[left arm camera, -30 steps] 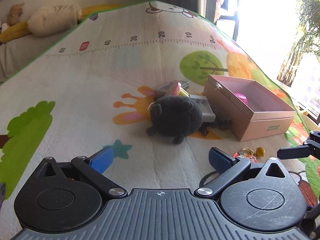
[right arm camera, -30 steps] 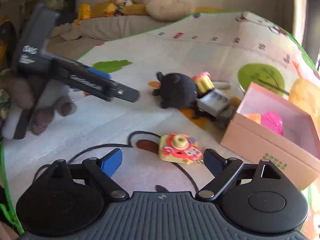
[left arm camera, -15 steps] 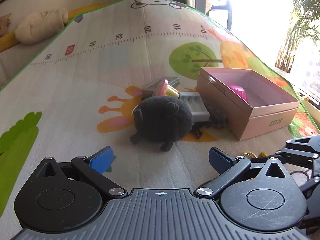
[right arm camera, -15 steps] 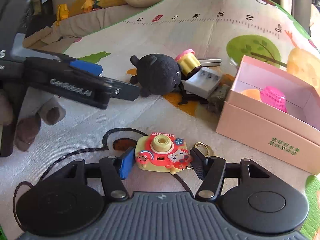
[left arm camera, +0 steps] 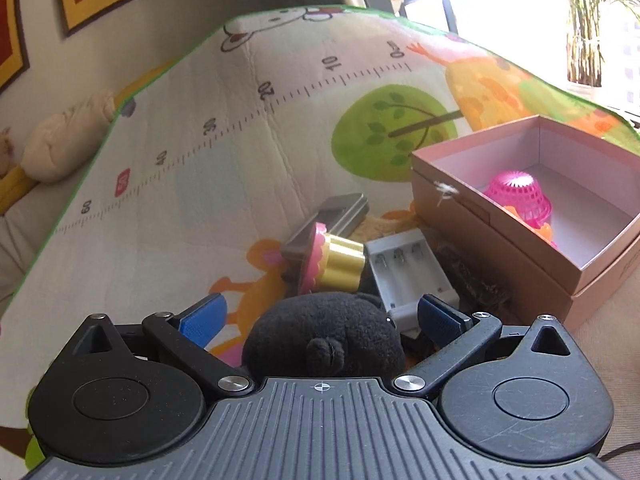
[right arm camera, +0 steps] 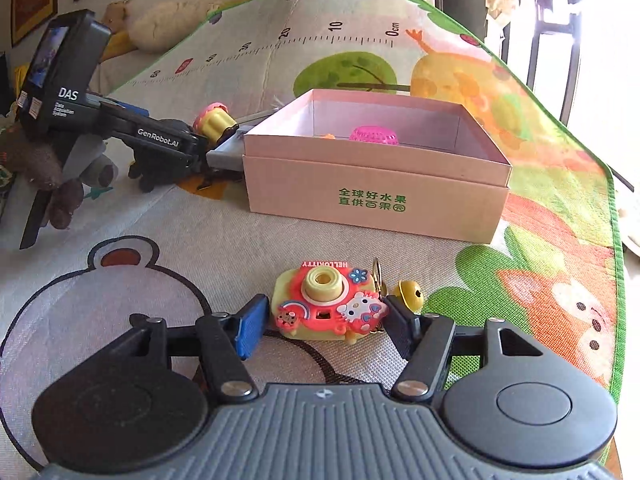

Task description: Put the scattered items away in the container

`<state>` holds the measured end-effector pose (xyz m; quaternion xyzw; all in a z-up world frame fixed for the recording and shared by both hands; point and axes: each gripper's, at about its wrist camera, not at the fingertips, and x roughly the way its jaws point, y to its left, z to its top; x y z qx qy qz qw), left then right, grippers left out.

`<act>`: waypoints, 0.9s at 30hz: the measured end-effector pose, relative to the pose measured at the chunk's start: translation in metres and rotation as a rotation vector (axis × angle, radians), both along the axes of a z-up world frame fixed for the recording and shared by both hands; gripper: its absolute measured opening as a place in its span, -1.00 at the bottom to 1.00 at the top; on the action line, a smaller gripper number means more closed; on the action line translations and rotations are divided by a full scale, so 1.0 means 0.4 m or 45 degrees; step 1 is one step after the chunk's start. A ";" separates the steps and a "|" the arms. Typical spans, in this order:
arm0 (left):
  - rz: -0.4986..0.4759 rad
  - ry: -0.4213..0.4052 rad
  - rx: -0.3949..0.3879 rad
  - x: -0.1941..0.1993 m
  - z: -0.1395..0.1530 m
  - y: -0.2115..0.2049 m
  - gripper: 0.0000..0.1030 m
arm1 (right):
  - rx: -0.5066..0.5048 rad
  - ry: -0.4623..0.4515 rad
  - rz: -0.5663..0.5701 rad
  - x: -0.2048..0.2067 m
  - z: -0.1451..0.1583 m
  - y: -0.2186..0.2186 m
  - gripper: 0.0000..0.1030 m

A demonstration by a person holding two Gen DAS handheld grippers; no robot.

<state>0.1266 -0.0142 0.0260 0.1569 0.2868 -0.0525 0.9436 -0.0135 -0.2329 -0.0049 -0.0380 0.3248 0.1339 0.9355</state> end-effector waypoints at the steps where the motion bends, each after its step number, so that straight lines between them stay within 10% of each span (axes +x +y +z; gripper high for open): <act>1: 0.007 0.002 -0.016 0.000 -0.008 0.009 1.00 | 0.013 0.003 0.004 0.000 0.000 -0.004 0.26; 11: -0.080 0.010 -0.105 -0.106 0.014 0.031 0.56 | 0.076 0.017 0.024 0.007 0.000 -0.013 0.43; 17: -0.287 0.009 -0.338 -0.281 0.059 0.003 0.57 | 0.081 0.019 0.010 0.006 -0.001 -0.015 0.51; 27: -0.213 0.080 -0.304 -0.445 -0.020 0.084 0.81 | 0.063 0.034 0.000 0.008 -0.002 -0.013 0.76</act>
